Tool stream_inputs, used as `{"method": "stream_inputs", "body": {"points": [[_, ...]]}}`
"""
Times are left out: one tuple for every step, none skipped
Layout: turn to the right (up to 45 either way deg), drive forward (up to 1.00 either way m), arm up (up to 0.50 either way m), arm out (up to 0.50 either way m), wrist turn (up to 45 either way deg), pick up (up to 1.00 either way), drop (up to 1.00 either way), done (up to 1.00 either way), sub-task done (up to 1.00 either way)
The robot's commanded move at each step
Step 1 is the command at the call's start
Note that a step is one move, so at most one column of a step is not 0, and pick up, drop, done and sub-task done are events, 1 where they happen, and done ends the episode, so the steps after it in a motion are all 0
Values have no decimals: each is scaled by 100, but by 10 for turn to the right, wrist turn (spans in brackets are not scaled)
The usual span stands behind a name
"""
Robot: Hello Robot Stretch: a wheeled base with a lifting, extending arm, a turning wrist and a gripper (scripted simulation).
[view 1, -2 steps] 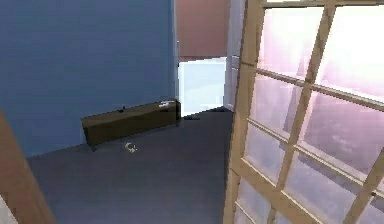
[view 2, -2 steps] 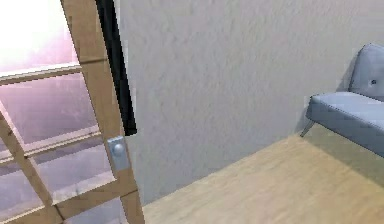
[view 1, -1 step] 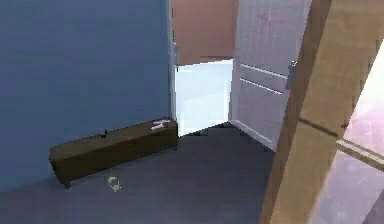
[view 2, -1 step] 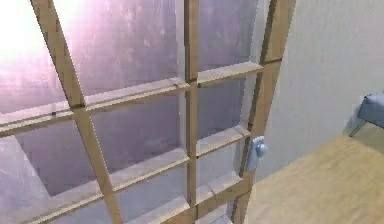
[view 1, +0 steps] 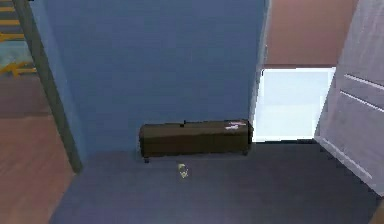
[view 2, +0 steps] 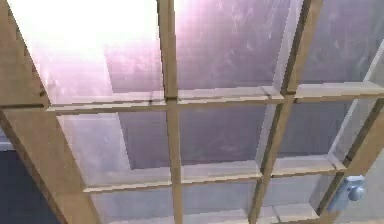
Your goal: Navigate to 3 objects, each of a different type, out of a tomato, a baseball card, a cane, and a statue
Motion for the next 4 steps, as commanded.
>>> {"method": "stream_inputs", "body": {"points": [[0, 30, 0, 0, 0, 0, 0, 0, 0], [-450, 0, 0, 0, 0, 0, 0, 0, 0], [-60, 0, 0, 0, 0, 0, 0, 0, 0], [0, 100, 0, 0, 0, 0, 0, 0, 0]]}}
